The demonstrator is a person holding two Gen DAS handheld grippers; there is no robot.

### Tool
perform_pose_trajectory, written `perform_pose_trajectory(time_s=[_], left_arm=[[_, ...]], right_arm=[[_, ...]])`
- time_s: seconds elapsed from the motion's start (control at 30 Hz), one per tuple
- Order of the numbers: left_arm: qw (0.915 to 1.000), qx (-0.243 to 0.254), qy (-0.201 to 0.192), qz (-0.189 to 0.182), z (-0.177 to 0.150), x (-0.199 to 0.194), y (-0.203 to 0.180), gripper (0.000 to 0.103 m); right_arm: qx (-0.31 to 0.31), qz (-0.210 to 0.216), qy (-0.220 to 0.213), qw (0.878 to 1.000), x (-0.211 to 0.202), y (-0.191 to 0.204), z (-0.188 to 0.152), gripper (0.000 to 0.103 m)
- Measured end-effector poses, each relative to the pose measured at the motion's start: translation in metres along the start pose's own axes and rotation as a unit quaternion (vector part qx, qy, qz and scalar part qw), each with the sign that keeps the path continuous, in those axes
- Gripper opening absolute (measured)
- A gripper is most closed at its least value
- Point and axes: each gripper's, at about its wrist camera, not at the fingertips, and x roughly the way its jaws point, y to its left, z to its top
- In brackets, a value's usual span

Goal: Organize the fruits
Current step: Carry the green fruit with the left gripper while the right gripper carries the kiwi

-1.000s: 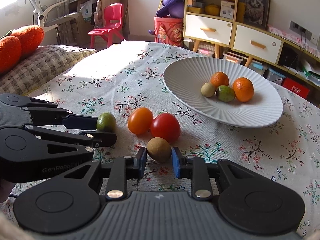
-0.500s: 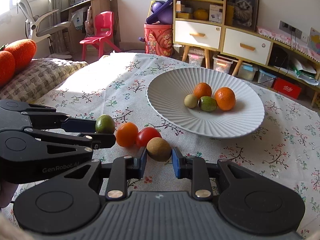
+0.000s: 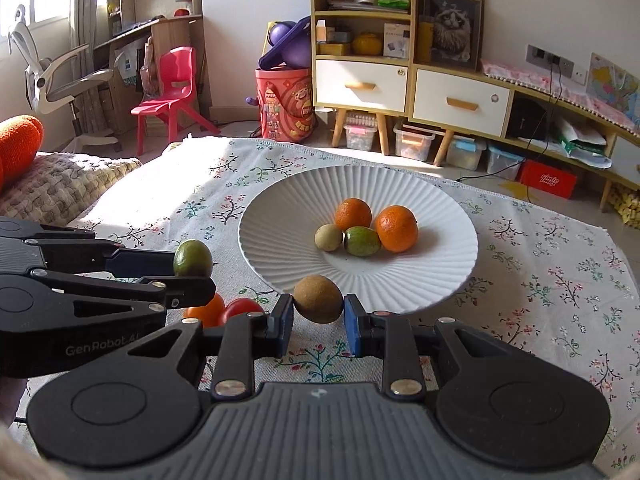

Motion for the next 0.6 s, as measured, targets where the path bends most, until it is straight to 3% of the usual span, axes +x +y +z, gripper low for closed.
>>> perform_pose_trajectory(time_s=[0.6], left_arm=[[0.9999,0.01,-0.001,-0.013,0.028,0.032,-0.023,0.015]], right_arm=[[0.026,-0.033,-0.006,0.999,0.014,-0.038,0.013,0.024]])
